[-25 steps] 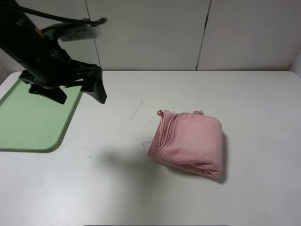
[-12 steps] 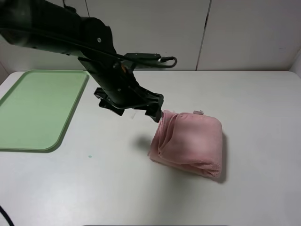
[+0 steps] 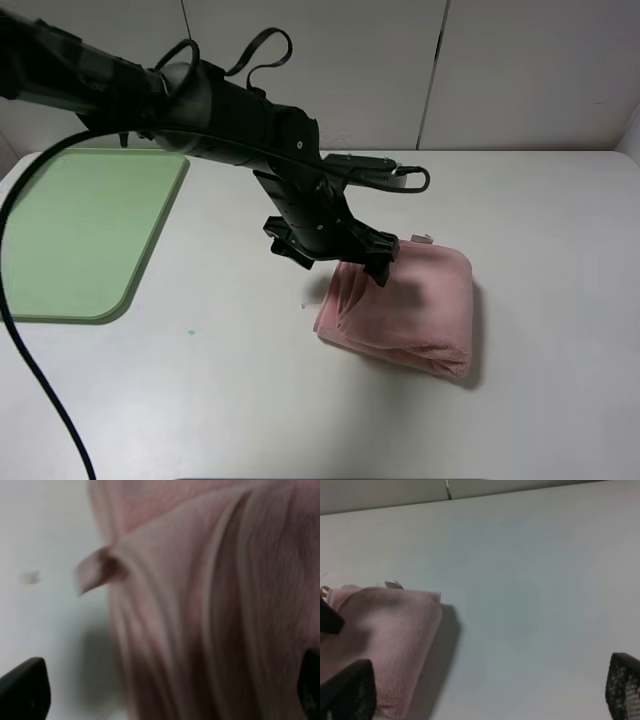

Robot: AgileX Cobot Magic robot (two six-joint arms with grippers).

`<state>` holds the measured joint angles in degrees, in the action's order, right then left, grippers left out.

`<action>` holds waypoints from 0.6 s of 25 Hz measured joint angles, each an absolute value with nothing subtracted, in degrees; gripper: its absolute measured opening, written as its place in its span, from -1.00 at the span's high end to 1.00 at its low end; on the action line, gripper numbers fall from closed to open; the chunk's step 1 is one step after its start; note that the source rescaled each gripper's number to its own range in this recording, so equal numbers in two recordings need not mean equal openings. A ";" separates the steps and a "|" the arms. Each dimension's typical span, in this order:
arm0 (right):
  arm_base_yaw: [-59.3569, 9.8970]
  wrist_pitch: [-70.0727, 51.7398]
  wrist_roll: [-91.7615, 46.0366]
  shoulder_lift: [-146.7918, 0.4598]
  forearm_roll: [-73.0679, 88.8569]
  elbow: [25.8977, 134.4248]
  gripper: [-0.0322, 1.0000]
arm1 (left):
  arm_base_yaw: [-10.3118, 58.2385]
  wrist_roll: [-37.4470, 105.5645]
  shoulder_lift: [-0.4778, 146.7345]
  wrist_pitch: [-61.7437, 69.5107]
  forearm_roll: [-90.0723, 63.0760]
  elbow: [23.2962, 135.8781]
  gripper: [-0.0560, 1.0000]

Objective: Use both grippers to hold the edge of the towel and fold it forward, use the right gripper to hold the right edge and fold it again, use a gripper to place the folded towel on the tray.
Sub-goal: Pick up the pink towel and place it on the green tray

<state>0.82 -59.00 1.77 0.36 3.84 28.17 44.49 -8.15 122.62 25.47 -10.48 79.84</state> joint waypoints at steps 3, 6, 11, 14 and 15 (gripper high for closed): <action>0.82 -59.00 1.77 0.36 3.84 28.17 -1.00 | 45.15 -8.04 123.86 24.53 -11.70 80.07 -0.99; 0.82 -59.00 1.77 0.36 3.84 28.17 -1.00 | 45.56 -7.99 124.83 23.44 -11.88 80.07 -0.99; 0.82 -59.00 1.77 0.36 3.84 28.17 -1.00 | 46.33 -7.93 126.40 20.69 -11.94 80.07 -1.00; 0.82 -59.00 1.77 0.36 3.84 28.17 -1.00 | 46.85 -7.87 126.82 18.41 -12.01 80.07 -0.99; 0.82 -59.00 1.77 0.36 3.84 28.17 -1.00 | 47.03 -7.82 126.98 17.40 -12.05 80.07 -0.99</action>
<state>0.82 -59.00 1.77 0.36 3.84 28.17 47.03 -7.82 126.98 17.40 -12.05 80.07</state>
